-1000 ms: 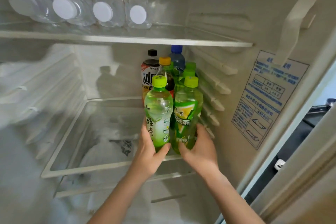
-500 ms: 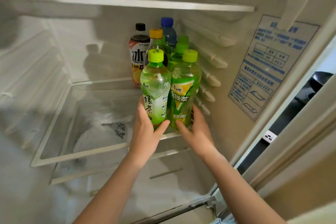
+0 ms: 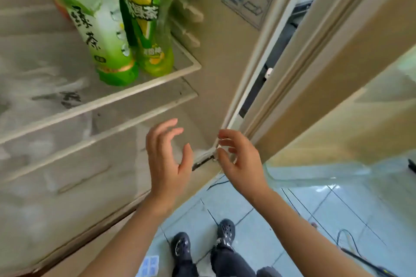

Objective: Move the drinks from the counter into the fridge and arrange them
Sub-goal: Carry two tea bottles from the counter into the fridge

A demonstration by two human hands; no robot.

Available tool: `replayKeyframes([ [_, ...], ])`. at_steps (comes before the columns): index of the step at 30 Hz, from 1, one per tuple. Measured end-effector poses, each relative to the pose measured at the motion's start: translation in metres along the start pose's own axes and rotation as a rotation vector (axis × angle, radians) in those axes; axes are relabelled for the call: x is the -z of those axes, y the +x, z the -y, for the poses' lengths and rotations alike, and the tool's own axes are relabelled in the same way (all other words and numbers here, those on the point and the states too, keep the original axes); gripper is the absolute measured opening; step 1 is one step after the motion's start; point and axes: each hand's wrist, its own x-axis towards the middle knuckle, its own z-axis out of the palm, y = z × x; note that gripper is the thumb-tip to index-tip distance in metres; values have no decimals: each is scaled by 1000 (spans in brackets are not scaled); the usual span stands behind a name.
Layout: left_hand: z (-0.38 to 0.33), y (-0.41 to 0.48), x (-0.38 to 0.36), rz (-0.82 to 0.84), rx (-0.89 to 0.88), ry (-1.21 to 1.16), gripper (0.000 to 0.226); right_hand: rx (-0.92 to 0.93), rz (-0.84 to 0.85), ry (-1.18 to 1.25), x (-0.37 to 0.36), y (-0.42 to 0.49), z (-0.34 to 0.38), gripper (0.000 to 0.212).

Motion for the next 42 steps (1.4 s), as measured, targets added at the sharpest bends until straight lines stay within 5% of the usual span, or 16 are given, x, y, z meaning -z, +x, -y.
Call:
replayKeyframes([
  [5,15,-72,-35,565,310,-27,11,-403,71,-55,22,-104,-80,30],
  [8,21,-119,-55,992,534,30,24,-691,-33,-24,35,-179,-121,25],
  [13,3,-210,-74,1417,614,270,14,-1137,-15,-19,60,-326,-170,24],
  [18,-54,-316,-92,1829,458,483,28,-1457,-74,95,81,-506,-185,29],
  [28,-242,-513,-113,2171,22,532,25,-1840,-572,456,91,-809,-149,9],
  [34,-350,-593,-143,2308,-369,504,27,-1936,-948,633,92,-899,-137,28],
  [42,-454,-710,-197,2483,-643,645,20,-2004,-1414,953,63,-963,-135,20],
])
